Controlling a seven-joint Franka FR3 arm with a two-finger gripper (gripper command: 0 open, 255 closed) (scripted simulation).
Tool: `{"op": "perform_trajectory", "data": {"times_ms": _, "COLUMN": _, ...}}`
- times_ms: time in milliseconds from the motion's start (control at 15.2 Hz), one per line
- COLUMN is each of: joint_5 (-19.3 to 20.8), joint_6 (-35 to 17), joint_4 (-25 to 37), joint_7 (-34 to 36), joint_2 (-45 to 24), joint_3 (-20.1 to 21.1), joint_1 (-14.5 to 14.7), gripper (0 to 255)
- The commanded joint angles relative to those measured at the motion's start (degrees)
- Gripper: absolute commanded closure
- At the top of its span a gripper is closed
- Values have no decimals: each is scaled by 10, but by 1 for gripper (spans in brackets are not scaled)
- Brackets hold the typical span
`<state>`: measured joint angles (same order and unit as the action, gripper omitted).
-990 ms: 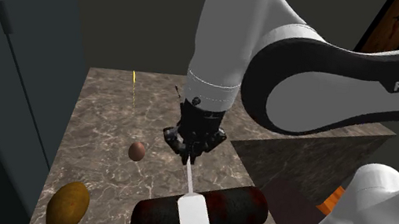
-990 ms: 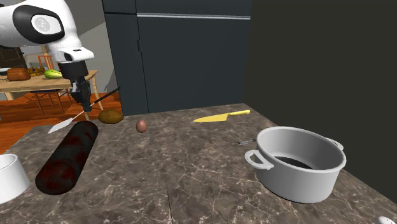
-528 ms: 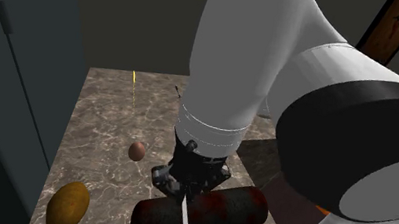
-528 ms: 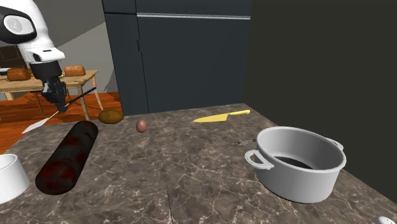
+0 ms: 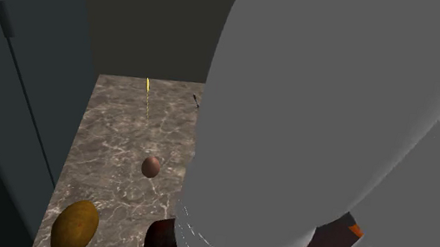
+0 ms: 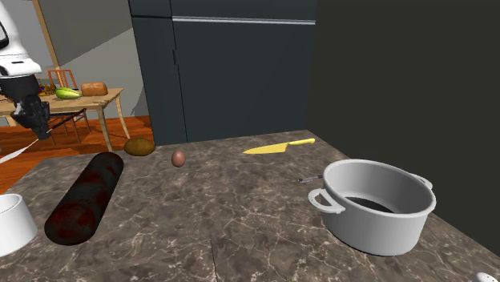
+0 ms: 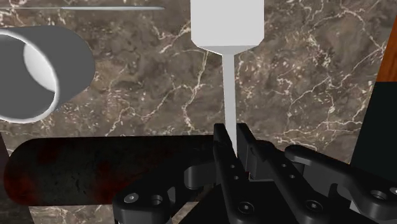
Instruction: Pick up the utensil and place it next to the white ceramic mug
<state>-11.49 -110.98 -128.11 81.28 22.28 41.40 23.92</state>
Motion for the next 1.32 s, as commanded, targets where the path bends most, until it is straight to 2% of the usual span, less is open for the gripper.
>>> {"op": "perform_trajectory", "data": {"times_ms": 0, "joint_5": 0, "joint_6": 0, "joint_4": 13, "joint_7": 34, "joint_2": -11, "joint_3": 27, "joint_1": 5, "gripper": 255}}
{"op": "perform_trajectory", "data": {"times_ms": 198, "joint_5": 9, "joint_6": 2, "joint_4": 41, "joint_7": 84, "joint_2": -37, "joint_3": 67, "joint_1": 7, "gripper": 255}}
{"op": "perform_trajectory", "data": {"times_ms": 1254, "joint_5": 38, "joint_6": -128, "joint_4": -43, "joint_7": 117, "joint_2": -95, "joint_3": 111, "joint_1": -7, "gripper": 255}}
